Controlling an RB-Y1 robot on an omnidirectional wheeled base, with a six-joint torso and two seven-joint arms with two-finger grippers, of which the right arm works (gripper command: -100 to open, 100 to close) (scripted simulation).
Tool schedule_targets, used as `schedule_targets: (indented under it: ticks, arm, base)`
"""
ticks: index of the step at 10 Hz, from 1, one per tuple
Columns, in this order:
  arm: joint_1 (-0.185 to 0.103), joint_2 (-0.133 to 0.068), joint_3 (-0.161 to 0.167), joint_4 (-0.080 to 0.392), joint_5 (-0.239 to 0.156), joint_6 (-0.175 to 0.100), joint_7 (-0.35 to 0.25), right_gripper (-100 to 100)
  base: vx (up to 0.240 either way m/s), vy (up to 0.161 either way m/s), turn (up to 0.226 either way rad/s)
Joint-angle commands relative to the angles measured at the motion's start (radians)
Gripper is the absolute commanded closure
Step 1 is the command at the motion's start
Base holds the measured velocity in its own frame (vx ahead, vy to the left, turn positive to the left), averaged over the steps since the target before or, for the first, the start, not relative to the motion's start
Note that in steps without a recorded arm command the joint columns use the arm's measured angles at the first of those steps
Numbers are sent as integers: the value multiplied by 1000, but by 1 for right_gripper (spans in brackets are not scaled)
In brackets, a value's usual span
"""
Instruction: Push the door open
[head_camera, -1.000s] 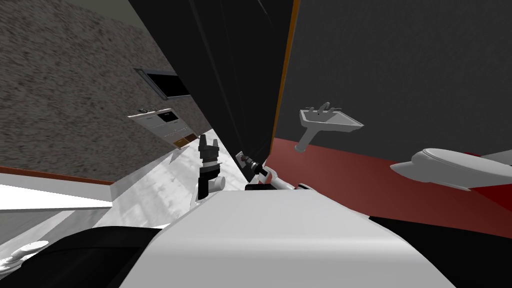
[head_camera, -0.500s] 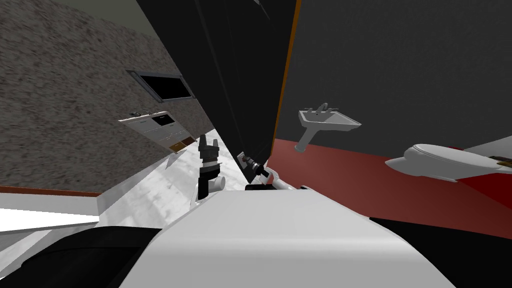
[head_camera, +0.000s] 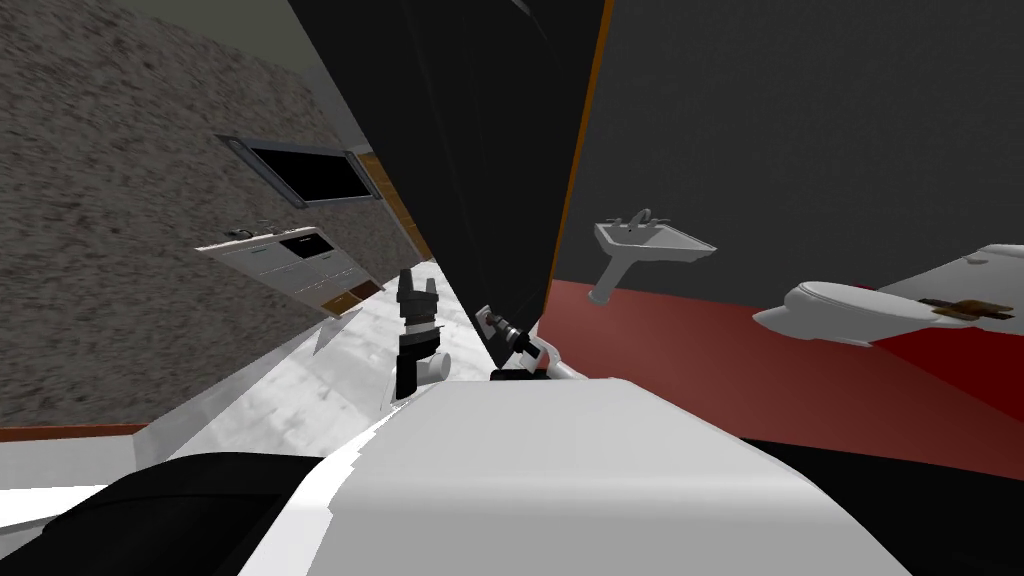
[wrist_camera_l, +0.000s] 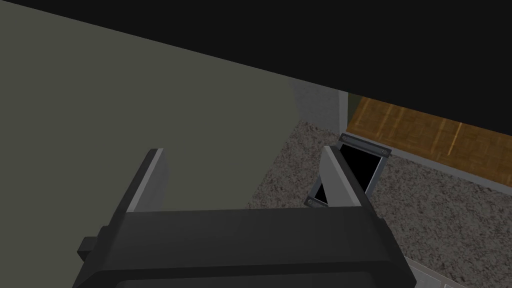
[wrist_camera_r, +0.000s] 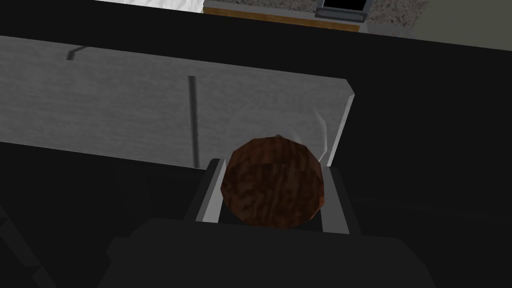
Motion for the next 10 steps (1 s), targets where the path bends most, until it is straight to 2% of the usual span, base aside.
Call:
schedule_targets:
  ticks: [1,4,8,9,10]
  arm:
    - [19,-9,-18,-8,17,8,-3,100]
    - [65,-8,-39,-44,67,16,-18,100]
    - [125,7,-67,-93,133,27,-38,100]
    - [116,-5,-55,-109,120,25,-44,-100]
    - [116,-5,-55,-109,120,25,-44,-100]
  base:
    - [144,190,-103]
    - [110,206,-176]
    - [122,231,-158]
    - [-27,29,-95]
    - [-136,-121,10]
